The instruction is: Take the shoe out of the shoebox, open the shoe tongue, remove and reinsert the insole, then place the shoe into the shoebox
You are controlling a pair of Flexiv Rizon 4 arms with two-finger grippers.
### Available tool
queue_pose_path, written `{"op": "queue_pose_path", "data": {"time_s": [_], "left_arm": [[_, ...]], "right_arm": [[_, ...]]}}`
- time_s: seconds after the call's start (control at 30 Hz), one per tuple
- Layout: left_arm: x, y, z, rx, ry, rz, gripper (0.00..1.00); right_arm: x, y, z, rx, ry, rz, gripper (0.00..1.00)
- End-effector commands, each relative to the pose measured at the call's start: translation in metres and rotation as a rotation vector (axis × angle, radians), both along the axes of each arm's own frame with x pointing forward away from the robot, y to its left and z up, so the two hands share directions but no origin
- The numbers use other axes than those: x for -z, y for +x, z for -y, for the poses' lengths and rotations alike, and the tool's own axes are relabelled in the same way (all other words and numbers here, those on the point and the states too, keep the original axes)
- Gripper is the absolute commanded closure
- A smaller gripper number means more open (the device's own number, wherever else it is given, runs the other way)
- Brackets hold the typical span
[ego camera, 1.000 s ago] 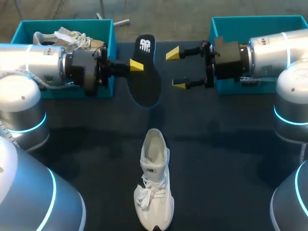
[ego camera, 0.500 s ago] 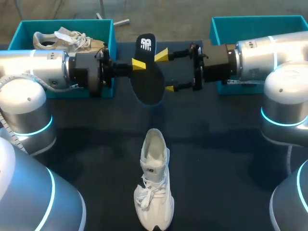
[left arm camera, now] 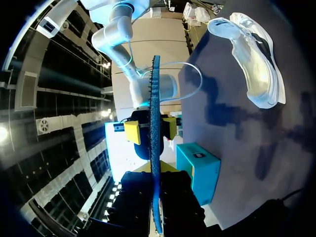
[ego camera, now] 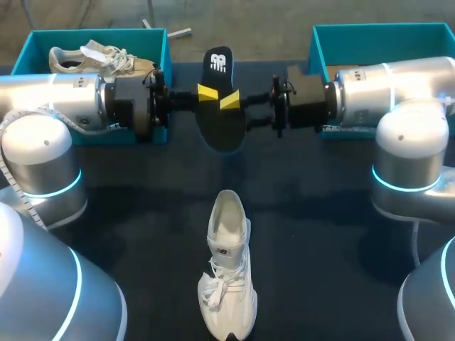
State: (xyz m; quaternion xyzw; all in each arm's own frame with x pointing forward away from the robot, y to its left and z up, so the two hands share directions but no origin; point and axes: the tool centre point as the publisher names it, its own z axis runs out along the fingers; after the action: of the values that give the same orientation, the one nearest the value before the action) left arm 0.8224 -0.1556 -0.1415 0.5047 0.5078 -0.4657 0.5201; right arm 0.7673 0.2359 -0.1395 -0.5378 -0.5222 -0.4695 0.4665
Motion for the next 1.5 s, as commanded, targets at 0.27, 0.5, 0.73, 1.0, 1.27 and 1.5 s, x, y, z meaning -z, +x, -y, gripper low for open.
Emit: {"op": "queue_pose_path", "data": {"time_s": [0.27,0.5,0.73,1.0,1.27,1.5], "left_arm": [[-0.001,-0.002,0.002,0.014,-0.003,0.004,1.0],[-0.001,-0.002,0.002,0.017,0.0,0.004,1.0],[0.0,-0.004,0.002,0.022,-0.002,0.005,1.0],[0.0,-0.006,0.004,0.026,0.0,0.009,1.0],[0.001,-0.008,0.005,0.025,0.012,0.005,0.64],[-0.007,-0.018,-0.009,0.024,0.063,-0.004,0.0]], "right_arm": [[0.004,0.0,-0.002,0.017,0.0,0.019,0.67],[0.004,0.0,0.0,0.025,0.001,0.026,0.68],[0.005,0.0,0.001,0.019,0.003,0.026,0.74],[0.006,0.0,0.001,0.018,0.005,0.024,0.84],[0.007,-0.001,0.001,0.013,0.009,0.03,1.0],[0.011,-0.003,0.006,0.029,-0.001,0.057,1.0]]}}
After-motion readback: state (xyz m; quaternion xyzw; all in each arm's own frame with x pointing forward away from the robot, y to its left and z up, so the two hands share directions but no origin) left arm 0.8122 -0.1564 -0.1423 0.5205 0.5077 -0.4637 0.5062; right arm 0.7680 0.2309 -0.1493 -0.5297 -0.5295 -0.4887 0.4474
